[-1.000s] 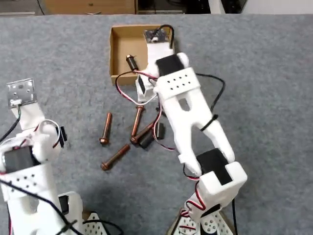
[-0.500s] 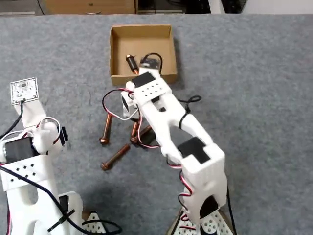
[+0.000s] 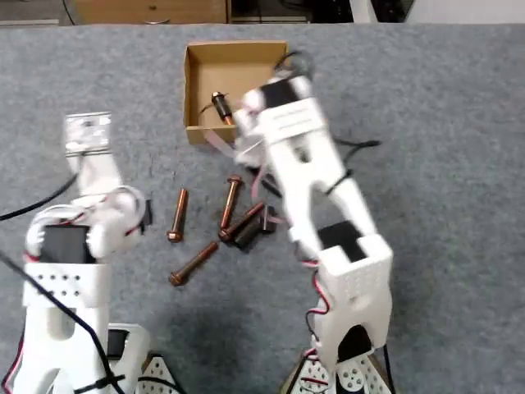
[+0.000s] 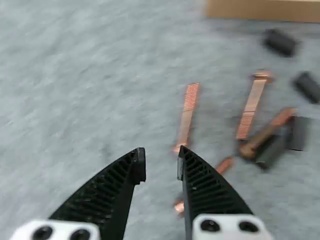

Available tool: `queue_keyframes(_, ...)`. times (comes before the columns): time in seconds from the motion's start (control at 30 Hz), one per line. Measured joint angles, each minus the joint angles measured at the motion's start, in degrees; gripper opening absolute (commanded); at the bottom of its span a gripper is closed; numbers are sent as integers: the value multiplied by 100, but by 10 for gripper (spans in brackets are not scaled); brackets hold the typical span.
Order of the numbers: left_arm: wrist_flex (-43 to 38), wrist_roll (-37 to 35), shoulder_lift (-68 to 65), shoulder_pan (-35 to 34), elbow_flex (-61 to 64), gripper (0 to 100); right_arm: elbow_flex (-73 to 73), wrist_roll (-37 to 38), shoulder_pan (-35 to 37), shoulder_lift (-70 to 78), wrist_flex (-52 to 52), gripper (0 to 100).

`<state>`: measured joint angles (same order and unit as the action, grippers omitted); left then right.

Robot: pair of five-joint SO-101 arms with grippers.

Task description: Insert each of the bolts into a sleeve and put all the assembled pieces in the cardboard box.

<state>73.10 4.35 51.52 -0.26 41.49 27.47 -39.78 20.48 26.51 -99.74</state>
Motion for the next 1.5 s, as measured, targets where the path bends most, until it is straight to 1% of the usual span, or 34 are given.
queue_keyframes(0.1,-510,-255,-431,765,0,122,123,659,-668,-79,-79,195)
queue_keyframes(0.23,-1354,-290,-1433,1371,-26,122,-53,1952,-1415,-299,-97,195)
queue_keyframes(0.33,-1820,-290,-2365,1530,-316,122,-510,3191,-1749,-607,-97,195)
queue_keyframes(0.47,-1987,-325,-3657,1556,-1108,119,-1204,4712,-2066,-941,-97,195)
queue_keyframes(0.53,-1996,-325,-4237,1635,-1547,118,-1486,5284,-2171,-1020,-97,195)
queue_keyframes(0.57,-2004,-325,-4501,1697,-1741,118,-1609,5433,-2207,-1029,-97,195)
queue_keyframes(0.73,-1987,-325,-5442,2180,-2356,117,-1916,5635,-2303,-1037,-79,191)
queue_keyframes(0.8,-1987,-325,-5697,2277,-2505,117,-1916,5653,-2312,-1037,-79,164)
queue_keyframes(0.87,-1987,-325,-5916,2268,-2637,117,-1916,5653,-2303,-1037,-70,147)
queue_keyframes(1.13,-1987,-325,-6822,1855,-3270,119,-1925,5908,-2303,-1037,132,148)
queue_keyframes(1.23,-1987,-343,-7024,1811,-3481,120,-1925,5934,-2303,-1037,220,148)
queue_keyframes(1.5,-1987,-325,-7174,1899,-3552,120,-1925,5934,-2303,-1037,237,148)
